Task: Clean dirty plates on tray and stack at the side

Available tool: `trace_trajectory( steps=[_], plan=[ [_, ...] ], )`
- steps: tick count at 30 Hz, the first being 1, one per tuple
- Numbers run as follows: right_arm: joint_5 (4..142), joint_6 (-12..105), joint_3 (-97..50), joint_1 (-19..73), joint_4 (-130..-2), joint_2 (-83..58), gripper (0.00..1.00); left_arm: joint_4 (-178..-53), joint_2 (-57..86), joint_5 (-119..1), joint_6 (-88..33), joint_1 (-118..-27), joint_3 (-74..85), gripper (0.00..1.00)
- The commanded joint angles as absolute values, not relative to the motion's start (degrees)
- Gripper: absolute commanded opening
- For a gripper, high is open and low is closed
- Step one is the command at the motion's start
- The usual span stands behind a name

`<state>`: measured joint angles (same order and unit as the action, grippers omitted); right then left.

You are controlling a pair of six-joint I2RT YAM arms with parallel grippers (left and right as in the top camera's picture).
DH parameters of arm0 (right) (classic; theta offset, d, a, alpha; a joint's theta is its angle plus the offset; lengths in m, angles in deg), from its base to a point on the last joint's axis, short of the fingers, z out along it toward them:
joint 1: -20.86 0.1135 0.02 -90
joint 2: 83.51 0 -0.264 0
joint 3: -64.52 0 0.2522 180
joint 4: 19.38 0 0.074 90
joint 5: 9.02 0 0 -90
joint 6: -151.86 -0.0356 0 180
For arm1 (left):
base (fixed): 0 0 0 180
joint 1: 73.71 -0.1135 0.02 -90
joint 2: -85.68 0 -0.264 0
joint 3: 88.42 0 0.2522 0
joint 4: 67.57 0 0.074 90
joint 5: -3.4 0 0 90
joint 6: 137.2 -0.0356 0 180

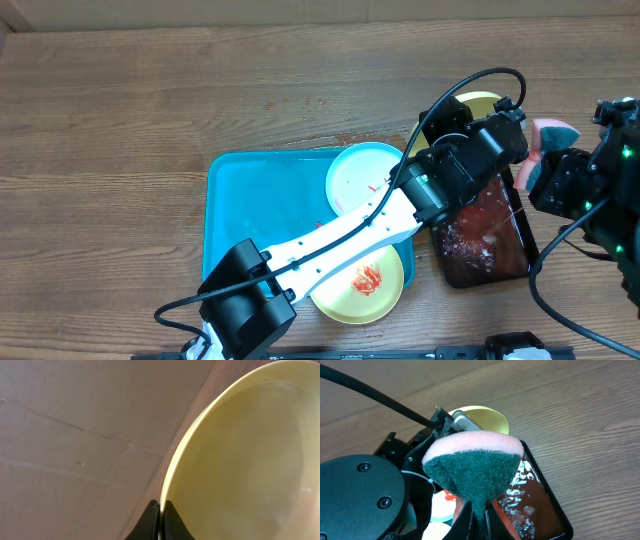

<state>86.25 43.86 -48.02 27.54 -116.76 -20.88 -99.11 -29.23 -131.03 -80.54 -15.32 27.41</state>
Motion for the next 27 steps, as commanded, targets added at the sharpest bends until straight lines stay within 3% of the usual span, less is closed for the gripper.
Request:
trace_trajectory(
  steps=[1,8,16,21,27],
  plan=[
    [85.99,43.23,-48.37,27.21,-116.45,-21.42,0.04,-100.05,-30.28,-131.53,-76.21,-15.69,29.33,0.05],
    [85.97,42.79,-48.37,27.21,-116.45,-21.42,0.04,-115.75,-30.02,-114.68,-49.94,-19.51,29.33,0.04],
    [85.97,42.01,-48.35,27.21,-116.45,-21.07,0.04,-117.39,-26.81,-90.72,-34.03,-27.36,29.42,0.04],
    [85.73,40.83,-48.35,27.21,-117.30,-19.72,0.04,-120.80,-26.06,-79.53,-24.54,-36.93,29.42,0.05],
    [84.79,40.78,-48.35,27.21,-118.04,-17.42,0.04,-128.64,-26.04,-75.75,-19.43,-51.31,29.40,0.05]
  ],
)
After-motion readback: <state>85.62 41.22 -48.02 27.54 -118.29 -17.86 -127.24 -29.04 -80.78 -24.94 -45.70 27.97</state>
